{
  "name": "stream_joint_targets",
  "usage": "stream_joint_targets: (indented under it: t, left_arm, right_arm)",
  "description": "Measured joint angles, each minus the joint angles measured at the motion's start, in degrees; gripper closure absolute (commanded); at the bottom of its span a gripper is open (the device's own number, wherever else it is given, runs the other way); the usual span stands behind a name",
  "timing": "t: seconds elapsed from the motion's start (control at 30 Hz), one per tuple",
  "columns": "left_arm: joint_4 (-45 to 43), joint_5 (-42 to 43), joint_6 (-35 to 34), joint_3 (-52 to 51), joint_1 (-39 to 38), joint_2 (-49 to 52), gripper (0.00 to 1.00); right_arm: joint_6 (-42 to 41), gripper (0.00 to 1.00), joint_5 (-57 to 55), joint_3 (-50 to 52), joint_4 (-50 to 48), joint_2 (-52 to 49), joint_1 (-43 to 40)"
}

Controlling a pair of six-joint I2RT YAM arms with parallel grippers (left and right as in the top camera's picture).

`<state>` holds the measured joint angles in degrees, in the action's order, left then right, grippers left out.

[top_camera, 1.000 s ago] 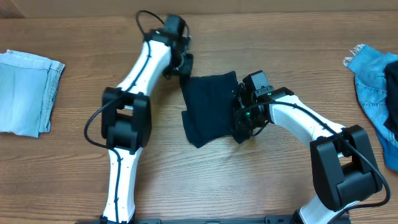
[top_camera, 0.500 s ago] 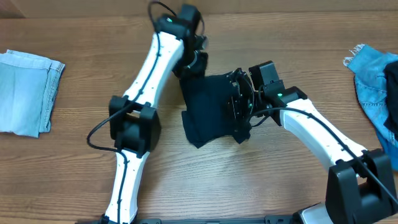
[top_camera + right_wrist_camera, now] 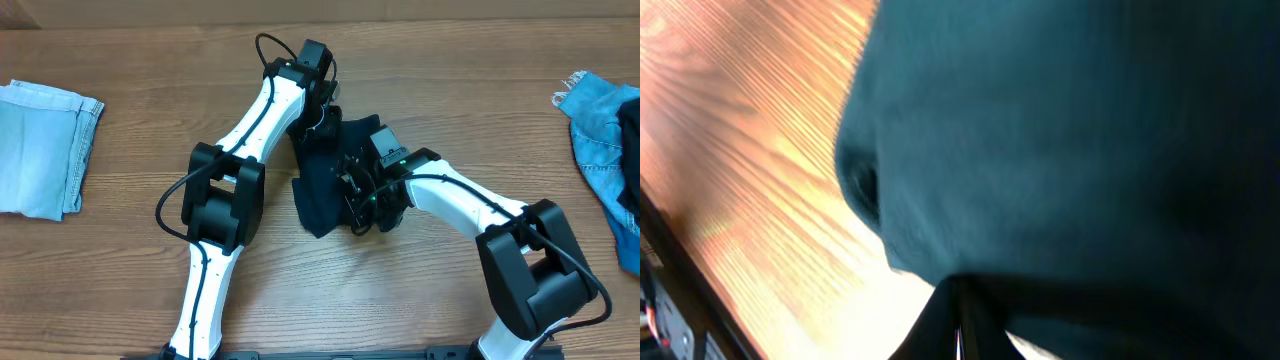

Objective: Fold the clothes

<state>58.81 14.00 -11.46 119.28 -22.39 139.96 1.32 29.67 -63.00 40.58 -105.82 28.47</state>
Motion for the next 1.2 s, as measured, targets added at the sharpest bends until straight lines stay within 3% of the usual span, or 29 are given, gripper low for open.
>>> stream_joint_targets:
  t: [0.1, 0.23, 0.53, 0.7, 0.8, 1.2]
  left_arm:
    - [-1.9, -0.6, -0.6, -0.1, 0.0, 0.0, 0.49]
    - [-3.2, -1.2, -0.6, -0.1, 1.7, 0.0, 0.59]
    - [5.4, -1.7, -0.6, 5.1, 4.7, -0.7, 0.55]
    - [5.3, -3.7, -0.6, 5.1, 1.3, -1.0, 0.52]
    - [4.0, -4.2, -0.6, 4.3, 0.7, -1.0, 0.52]
    - [-9.6, -4.8, -0.6, -6.9, 0.8, -2.7, 0.48]
  right_arm:
    - [0.1, 0.96, -0.9, 0.2, 1.7, -0.2, 1.2]
    - [0.1, 0.95, -2.5, 0.5, 2.2, -0.2, 3.4]
    - [-3.7, 0.96, -11.1, 0.4, -4.8, 10.0, 3.6]
    - [-5.6, 0.96, -14.9, 0.4, -9.3, 4.9, 3.6]
    - [-6.1, 0.96, -15.6, 0.3, -10.7, -2.3, 3.6]
    - [-7.3, 0.96, -16.1, -2.3, -4.7, -3.5, 4.0]
